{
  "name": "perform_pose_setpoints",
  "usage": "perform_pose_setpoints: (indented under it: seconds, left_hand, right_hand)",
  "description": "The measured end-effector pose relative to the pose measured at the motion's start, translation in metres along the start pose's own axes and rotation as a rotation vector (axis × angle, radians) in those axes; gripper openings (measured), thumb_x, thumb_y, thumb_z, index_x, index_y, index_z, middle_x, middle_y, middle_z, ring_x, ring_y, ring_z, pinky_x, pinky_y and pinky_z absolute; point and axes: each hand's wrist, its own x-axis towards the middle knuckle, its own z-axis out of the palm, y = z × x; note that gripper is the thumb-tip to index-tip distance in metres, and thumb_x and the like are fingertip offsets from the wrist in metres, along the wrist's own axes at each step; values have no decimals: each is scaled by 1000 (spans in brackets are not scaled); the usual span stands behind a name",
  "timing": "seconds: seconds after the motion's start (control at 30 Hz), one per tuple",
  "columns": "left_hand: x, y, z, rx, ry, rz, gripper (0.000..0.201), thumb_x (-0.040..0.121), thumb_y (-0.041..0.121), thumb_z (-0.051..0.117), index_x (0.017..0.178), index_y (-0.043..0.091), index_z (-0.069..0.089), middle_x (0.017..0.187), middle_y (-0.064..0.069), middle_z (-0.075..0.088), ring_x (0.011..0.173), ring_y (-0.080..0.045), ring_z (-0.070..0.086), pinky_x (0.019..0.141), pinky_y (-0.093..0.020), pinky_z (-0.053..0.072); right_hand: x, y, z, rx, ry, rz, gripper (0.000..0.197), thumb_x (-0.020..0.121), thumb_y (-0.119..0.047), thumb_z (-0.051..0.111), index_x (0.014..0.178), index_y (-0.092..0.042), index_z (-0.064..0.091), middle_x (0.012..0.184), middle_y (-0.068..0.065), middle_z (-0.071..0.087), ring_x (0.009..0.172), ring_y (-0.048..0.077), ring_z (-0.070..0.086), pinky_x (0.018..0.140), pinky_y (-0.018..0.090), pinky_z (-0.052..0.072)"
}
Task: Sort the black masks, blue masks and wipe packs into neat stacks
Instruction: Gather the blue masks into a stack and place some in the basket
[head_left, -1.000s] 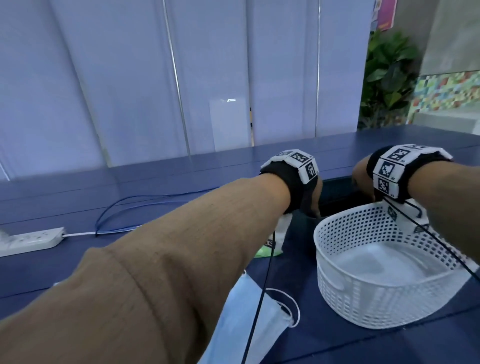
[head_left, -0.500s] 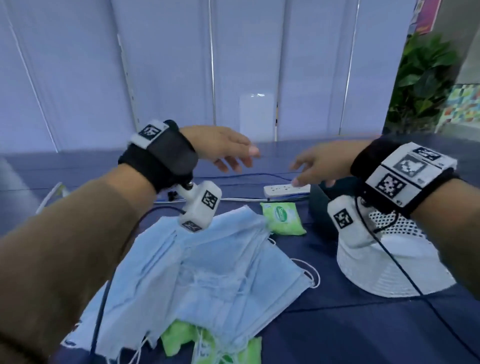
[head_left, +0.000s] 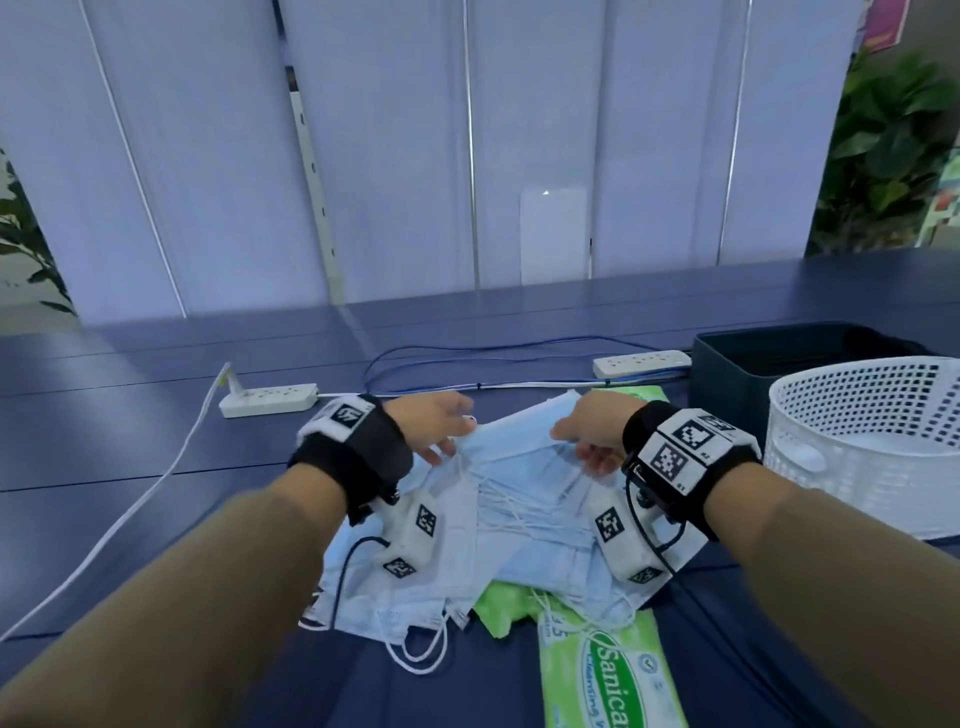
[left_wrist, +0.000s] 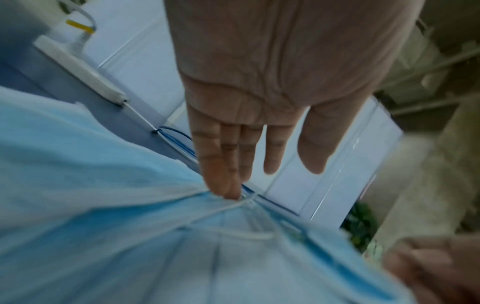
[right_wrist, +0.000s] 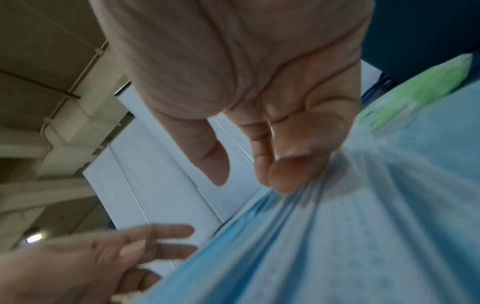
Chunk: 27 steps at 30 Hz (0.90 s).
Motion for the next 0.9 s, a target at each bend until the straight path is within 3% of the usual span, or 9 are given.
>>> perform_pose_setpoints:
  seconds: [0.07, 0.17, 0.3, 0.37, 0.43, 0.57, 0.7, 0.8, 0.9]
  left_hand:
    - [13, 10, 1, 205, -21, 8, 58, 97, 31, 49, 147, 13, 26, 137, -7, 47, 83, -23, 60, 61, -24, 48]
    - [26, 24, 2, 540, -3, 46, 60, 90, 41, 58, 138, 10, 43, 134, -9, 52, 114, -25, 54, 84, -25, 43]
    - [29, 43, 6, 439, 82, 138, 29, 85, 31, 67, 104, 9, 64, 87, 1, 57, 81, -17, 51, 55, -17, 33]
    - [23, 49, 7, 207, 108, 188, 8, 88, 22, 64, 87, 15, 61, 73, 2, 52, 68, -16, 49, 52, -18, 35]
    - [9, 51, 9, -113, 67, 238, 16, 90, 13, 59, 76, 17, 54, 70, -1, 48, 60, -14, 45, 50, -17, 39]
    - [-13, 42, 22, -368, -47, 259, 14, 91, 5, 55, 91, 18, 60, 81, -1, 61, 65, -11, 54, 55, -17, 44]
    - [-10, 33, 27, -562, -15, 243, 15, 87, 19, 63, 102, 24, 65, 103, 0, 70, 93, -19, 65, 84, -33, 51]
    - [-3, 27, 21, -785, 153, 240, 27, 88, 10, 59, 115, 4, 63, 95, -1, 73, 88, -21, 68, 85, -35, 52]
    - [-2, 20, 3, -899, 230, 283, 34, 93, 3, 49, 127, 4, 54, 104, -1, 72, 91, -18, 69, 84, -35, 55]
  right_hand:
    - [-3, -2, 3, -107, 47, 0, 26, 93, -23, 52, 72, -7, 50, 59, 6, 52, 26, 11, 44, 39, 20, 38]
    - [-6, -2, 3, -84, 99, 5, 29, 93, -29, 52, 78, -5, 48, 59, 7, 51, 28, 13, 44, 41, 21, 38]
    - [3, 5, 1, 294, 159, 42, 51, 91, -28, 58, 129, -6, 32, 71, 17, 52, 35, 19, 45, 42, 22, 39]
    - [8, 11, -3, 449, 176, 20, 58, 91, -24, 58, 135, -18, 21, 79, 18, 54, 38, 20, 47, 40, 22, 39]
    - [12, 16, -5, 617, 168, -28, 52, 90, -15, 59, 129, -23, 26, 72, 14, 53, 43, 20, 49, 37, 20, 39]
    - [14, 20, -8, 921, 162, -135, 58, 86, 7, 54, 134, -18, 34, 61, 6, 51, 46, 13, 44, 36, 16, 32]
    - [3, 10, -10, 812, 92, -282, 57, 84, 9, 55, 131, -15, 36, 67, 10, 53, 47, 15, 41, 37, 20, 32]
    - [-4, 7, -19, 701, 73, -322, 38, 89, -4, 58, 122, -13, 42, 66, 9, 57, 43, 15, 46, 37, 22, 34]
    - [-5, 17, -33, 394, 147, -234, 23, 92, -27, 57, 109, -15, 49, 76, 8, 61, 48, 16, 49, 42, 22, 34]
